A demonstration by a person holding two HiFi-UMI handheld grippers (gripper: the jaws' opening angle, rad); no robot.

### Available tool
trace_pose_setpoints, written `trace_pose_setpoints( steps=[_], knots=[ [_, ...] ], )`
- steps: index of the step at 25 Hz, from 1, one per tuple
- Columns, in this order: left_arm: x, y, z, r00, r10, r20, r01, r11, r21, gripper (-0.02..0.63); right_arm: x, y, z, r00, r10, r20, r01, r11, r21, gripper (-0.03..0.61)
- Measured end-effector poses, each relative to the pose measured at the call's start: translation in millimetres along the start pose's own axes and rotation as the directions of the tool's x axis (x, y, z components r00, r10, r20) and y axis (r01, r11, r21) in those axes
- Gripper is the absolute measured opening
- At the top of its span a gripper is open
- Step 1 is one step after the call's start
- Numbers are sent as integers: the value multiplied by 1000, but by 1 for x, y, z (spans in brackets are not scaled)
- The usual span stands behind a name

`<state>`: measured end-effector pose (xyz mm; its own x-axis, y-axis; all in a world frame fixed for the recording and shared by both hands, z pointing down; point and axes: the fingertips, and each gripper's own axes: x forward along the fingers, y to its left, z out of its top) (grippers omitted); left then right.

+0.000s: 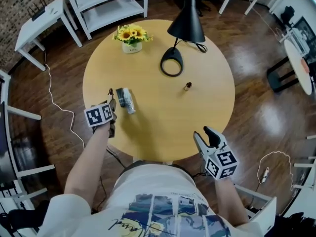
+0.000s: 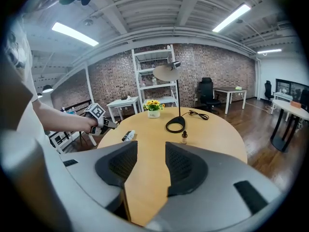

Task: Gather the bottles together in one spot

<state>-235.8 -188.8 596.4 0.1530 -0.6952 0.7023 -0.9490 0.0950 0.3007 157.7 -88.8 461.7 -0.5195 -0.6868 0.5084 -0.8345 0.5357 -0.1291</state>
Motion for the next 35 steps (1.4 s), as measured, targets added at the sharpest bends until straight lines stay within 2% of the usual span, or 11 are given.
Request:
trace_pose_setpoints(
  steps=[4,6,8,11,14,18,21,25,28,31,35],
  knots=[
    [-29,-40,1,995,-87,43,86,996,12,147,1,2,11,999,49,11,-49,998,-37,207],
    [-40,-67,-1,987,-154,54,153,988,26,147,1,2,17,997,76,14,-75,995,-58,207],
    [-48,-100,-1,967,-247,65,244,969,43,147,3,0,27,994,106,23,-104,992,-73,207],
    [-60,-154,-2,915,-396,78,389,917,85,147,7,-2,46,986,163,38,-158,983,-96,207],
    [-74,-202,-1,846,-525,94,510,848,141,147,13,3,71,969,242,51,-235,965,-114,204],
    [-91,-250,-3,745,-661,89,632,743,219,147,23,19,101,928,367,71,-359,928,-103,203],
    [-108,-282,-8,634,-770,71,738,630,240,147,29,38,116,872,486,51,-477,869,-129,183],
    [-132,-314,-17,482,-875,42,847,478,232,147,30,59,122,775,631,22,-625,772,-121,172],
    [-152,-328,-25,390,-921,9,894,381,235,147,21,72,122,718,696,16,-690,715,-107,155],
    [-166,-330,-28,333,-943,-4,917,323,235,147,12,83,121,687,727,5,-723,683,-105,125],
    [-170,-330,-31,283,-959,-18,936,272,223,147,8,89,120,661,750,3,-748,660,-77,112]
  ],
)
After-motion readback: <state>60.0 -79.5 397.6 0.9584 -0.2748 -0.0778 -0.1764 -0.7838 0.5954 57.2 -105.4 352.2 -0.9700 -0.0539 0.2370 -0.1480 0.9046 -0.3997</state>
